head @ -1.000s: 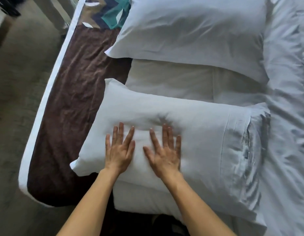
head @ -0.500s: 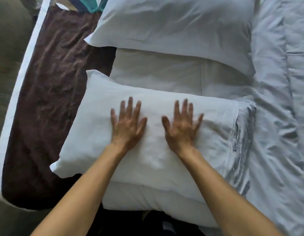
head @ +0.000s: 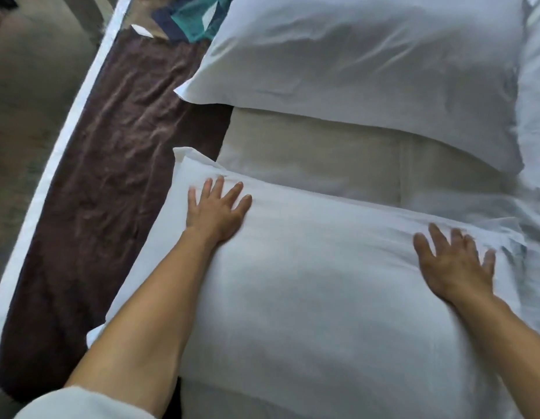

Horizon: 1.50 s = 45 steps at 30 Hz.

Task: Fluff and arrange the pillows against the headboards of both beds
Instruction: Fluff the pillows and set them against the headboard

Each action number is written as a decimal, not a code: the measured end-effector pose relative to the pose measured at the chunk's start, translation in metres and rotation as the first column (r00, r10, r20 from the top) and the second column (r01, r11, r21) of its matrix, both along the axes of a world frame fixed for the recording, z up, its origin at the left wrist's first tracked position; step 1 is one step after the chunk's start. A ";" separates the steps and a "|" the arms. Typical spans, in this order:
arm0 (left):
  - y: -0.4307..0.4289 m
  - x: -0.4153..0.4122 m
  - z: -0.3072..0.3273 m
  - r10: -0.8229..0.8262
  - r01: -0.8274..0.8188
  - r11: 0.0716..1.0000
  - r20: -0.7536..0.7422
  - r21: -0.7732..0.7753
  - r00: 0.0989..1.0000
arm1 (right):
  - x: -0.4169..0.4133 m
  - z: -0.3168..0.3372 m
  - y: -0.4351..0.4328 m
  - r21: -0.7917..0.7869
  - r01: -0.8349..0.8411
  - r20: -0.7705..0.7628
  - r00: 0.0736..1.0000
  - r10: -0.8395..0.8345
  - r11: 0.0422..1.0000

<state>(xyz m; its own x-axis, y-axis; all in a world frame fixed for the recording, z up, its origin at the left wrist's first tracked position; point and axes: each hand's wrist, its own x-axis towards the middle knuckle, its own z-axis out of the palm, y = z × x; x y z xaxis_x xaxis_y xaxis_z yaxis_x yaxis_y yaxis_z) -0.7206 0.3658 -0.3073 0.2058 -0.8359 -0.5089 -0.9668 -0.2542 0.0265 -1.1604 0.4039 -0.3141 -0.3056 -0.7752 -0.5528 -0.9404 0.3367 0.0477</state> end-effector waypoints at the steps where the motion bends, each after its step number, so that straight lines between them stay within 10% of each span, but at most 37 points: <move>1: -0.003 0.007 -0.001 0.021 -0.022 1.000 0.007 0.016 1.000 | -0.006 -0.002 0.002 0.001 0.019 0.004 1.000 -0.019 1.000; 9: 0.030 -0.018 0.046 0.066 -0.074 0.996 -0.164 -0.046 0.984 | 0.062 0.044 0.020 -0.310 0.320 0.152 0.946 -0.285 0.895; 12: 0.122 -0.057 0.063 -0.247 0.180 0.934 -0.195 -0.310 0.949 | 0.158 0.072 0.085 -0.536 0.218 0.337 0.941 -0.030 0.816; 16: 0.229 -0.056 0.035 -0.429 0.414 0.860 0.015 -0.298 0.903 | 0.236 0.055 0.196 -0.487 -0.286 0.224 0.872 0.434 0.825; 27: 0.341 0.113 0.021 0.315 -0.315 0.949 -0.060 0.006 0.947 | 0.003 0.031 0.346 -0.093 0.018 0.001 1.000 -0.018 0.995; 34: 0.196 0.042 0.064 -0.124 0.028 0.927 -0.233 -0.375 0.965 | 0.103 0.075 0.193 -0.530 0.099 0.273 0.960 0.059 0.842; 40: 0.048 -0.097 0.046 -0.339 0.323 0.941 -0.257 -0.104 0.905 | 0.204 0.058 0.030 -0.306 -0.119 0.285 0.935 0.210 0.945; 45: -0.004 -0.057 0.006 -0.237 0.235 0.971 -0.141 -0.037 0.961 | 0.101 0.029 -0.012 -0.083 -0.162 0.184 0.967 0.175 0.983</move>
<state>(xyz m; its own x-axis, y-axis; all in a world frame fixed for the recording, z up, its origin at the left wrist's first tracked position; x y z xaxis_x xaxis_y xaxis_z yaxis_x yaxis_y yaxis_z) -0.7775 0.3613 -0.3014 -0.0722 -0.8619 -0.5019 -0.9851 -0.0173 0.1714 -1.0590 0.3924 -0.2848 -0.0624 -0.8435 -0.5335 -0.9735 0.1692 -0.1538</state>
